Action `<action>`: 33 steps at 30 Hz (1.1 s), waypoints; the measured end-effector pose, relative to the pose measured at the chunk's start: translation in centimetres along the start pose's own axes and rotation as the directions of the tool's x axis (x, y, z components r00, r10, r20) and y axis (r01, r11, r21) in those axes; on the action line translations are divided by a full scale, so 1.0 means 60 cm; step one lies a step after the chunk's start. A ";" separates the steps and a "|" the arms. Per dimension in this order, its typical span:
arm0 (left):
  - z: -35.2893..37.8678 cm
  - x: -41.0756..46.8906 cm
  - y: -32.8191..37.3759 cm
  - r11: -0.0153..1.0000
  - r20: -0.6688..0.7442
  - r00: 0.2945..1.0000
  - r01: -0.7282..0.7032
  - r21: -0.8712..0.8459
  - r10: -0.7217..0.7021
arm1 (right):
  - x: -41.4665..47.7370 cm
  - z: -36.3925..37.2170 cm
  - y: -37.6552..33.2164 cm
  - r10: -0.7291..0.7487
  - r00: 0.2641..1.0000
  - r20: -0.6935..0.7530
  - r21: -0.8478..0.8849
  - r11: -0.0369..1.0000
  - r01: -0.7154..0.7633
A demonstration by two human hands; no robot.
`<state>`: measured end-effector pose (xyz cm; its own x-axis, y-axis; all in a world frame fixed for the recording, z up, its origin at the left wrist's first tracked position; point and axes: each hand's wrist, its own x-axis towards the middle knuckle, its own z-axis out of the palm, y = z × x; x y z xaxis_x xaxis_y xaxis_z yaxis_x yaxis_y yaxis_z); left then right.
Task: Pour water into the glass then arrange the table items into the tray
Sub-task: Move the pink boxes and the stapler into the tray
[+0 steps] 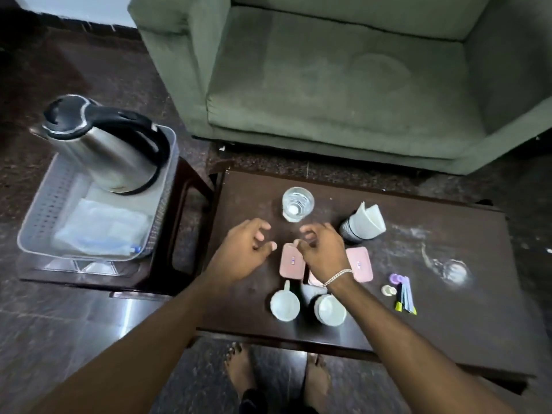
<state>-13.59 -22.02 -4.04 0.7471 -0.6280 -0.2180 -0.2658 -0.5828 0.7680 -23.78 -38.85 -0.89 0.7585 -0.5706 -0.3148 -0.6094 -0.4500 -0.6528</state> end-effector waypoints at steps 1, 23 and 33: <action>0.028 -0.001 0.005 0.999 0.017 0.999 0.051 -0.011 -0.051 | -0.002 -0.012 0.030 0.072 0.997 0.004 0.020 0.997 -0.072; 0.184 0.022 -0.031 0.863 -0.071 0.860 0.505 -0.019 -0.505 | 0.007 0.021 0.228 0.502 0.864 0.046 0.131 0.854 -0.503; -0.171 -0.028 -0.025 0.951 -0.330 0.900 0.308 0.020 -0.285 | -0.024 -0.002 -0.055 0.162 0.965 0.207 0.568 0.783 -0.253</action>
<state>-8.18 -14.78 1.35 0.9492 -0.2288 -0.2159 -0.0346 -0.7581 0.6512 -22.91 -36.64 1.81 0.6811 -0.4808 -0.5522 -0.5386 0.1819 -0.8227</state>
